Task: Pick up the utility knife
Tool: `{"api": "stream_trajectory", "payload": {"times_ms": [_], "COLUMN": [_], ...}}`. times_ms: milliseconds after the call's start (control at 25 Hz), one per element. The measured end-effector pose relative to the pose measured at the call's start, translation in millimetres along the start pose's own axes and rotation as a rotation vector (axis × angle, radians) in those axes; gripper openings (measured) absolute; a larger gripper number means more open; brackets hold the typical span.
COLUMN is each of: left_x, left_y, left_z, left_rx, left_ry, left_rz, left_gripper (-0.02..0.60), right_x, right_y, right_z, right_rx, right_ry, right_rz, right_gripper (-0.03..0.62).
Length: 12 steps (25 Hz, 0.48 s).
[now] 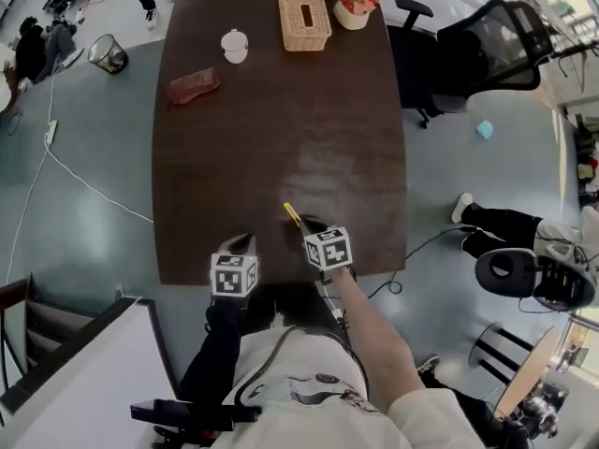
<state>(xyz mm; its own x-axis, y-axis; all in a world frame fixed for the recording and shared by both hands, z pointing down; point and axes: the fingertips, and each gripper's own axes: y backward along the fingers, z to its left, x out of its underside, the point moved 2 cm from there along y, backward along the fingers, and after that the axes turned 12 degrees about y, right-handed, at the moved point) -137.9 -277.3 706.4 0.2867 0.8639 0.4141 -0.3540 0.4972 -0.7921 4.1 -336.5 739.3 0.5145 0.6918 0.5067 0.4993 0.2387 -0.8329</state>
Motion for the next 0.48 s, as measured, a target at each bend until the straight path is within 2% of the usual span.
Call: {"api": "stream_trajectory", "payload": {"times_ms": [120,360,480], "left_x": [-7.3,-14.5,-12.4], "left_y": [-6.7,-6.7,-3.7], "left_z": [2.0,5.5,7.6], "left_rx": [-0.008,-0.015,-0.014], "left_ry": [0.016,0.030,0.034], "left_rz": [0.010,0.012,0.019], "left_gripper": [-0.002,-0.002,-0.002], "right_x": [3.6,11.1,13.2], "right_y": [-7.0,-14.0,-15.6], "right_z": [-1.0,4.0,5.6], "right_rx": [-0.032,-0.114,-0.121], "right_ry": [-0.004,0.015,0.023], "right_rz": [0.028,0.068,0.081], "right_gripper": [0.034,0.056,0.061]}}
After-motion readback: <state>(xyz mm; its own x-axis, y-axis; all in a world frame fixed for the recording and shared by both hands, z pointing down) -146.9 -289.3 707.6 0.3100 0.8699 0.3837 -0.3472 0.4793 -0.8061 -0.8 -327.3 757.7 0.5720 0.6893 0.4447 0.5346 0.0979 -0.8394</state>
